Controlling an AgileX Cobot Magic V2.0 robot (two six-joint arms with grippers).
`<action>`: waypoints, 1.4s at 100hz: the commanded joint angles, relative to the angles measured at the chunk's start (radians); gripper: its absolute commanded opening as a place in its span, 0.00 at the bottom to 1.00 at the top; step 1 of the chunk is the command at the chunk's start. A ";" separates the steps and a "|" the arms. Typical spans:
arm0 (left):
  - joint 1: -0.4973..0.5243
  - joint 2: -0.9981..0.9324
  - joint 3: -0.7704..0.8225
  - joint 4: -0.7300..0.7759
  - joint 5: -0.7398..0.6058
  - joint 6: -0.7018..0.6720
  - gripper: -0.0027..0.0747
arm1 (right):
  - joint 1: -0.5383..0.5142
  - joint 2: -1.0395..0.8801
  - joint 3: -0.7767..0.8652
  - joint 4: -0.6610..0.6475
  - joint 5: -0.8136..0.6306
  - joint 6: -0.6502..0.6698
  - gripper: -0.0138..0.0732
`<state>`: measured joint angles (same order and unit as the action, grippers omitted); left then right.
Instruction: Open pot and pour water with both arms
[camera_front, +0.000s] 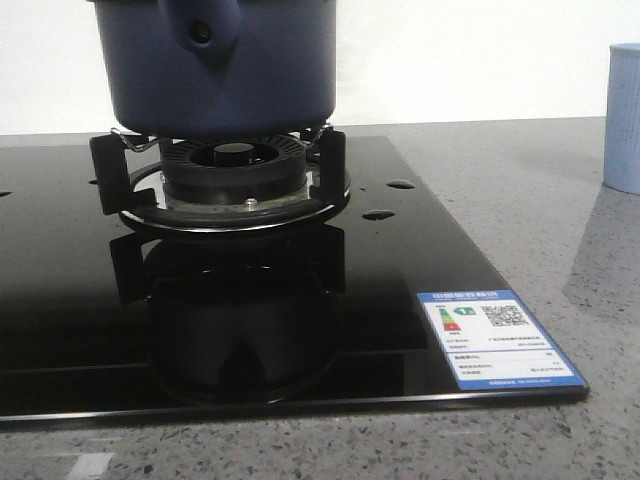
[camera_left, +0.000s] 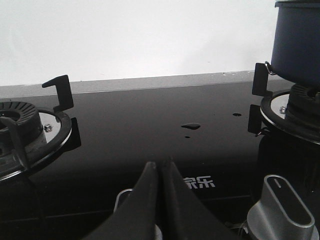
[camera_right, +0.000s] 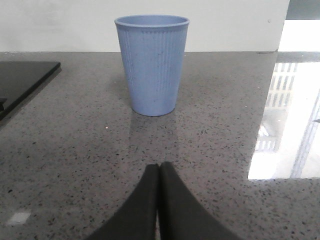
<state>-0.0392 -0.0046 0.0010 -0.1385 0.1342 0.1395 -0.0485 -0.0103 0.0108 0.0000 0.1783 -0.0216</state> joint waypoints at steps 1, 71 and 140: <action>0.000 -0.027 0.009 -0.003 -0.076 -0.012 0.01 | 0.002 -0.019 0.024 -0.007 -0.075 -0.007 0.10; 0.000 -0.027 0.009 -0.003 -0.076 -0.012 0.01 | 0.002 -0.019 0.024 -0.007 -0.075 -0.007 0.10; 0.000 -0.027 0.009 -0.012 -0.127 -0.012 0.01 | 0.002 -0.019 0.024 0.089 -0.102 -0.007 0.10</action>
<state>-0.0392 -0.0046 0.0010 -0.1385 0.1117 0.1395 -0.0485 -0.0103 0.0108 0.0415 0.1729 -0.0216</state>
